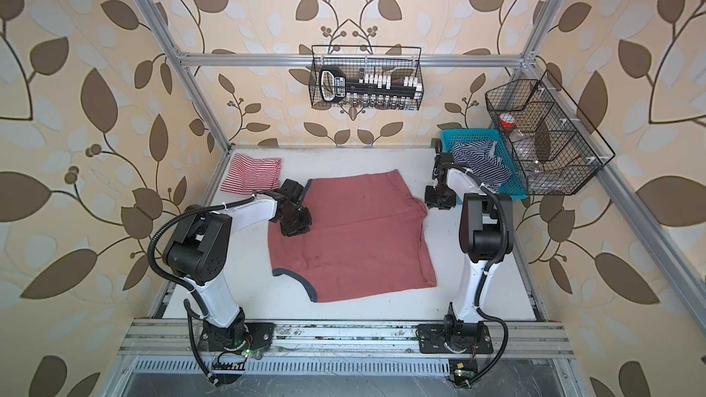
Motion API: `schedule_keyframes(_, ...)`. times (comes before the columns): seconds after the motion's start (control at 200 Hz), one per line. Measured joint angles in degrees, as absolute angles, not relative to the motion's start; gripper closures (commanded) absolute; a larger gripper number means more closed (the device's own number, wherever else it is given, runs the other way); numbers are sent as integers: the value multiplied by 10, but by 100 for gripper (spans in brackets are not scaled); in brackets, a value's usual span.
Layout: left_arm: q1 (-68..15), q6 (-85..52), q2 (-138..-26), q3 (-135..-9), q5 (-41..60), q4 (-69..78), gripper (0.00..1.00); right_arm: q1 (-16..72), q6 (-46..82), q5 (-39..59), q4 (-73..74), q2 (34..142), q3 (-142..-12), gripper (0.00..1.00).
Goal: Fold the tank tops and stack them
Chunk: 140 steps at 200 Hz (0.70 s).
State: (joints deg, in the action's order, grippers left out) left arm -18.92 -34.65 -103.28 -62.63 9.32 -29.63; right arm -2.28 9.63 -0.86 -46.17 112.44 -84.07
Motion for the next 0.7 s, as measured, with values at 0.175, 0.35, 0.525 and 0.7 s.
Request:
schedule_keyframes(0.175,-226,-347,-1037,-652,64,-358,82,37,105,-3,-448,1009,-781,61)
schedule_keyframes(0.35,-253,-346,-1037,-693,57,-392,82,128,119,31,-430,934,-709,69)
schedule_keyframes(0.525,-254,-344,-1056,-718,52,-394,82,155,136,44,-432,949,-607,73)
schedule_keyframes(0.7,-253,-342,-1097,-727,43,-384,82,152,150,22,-455,956,-565,71)
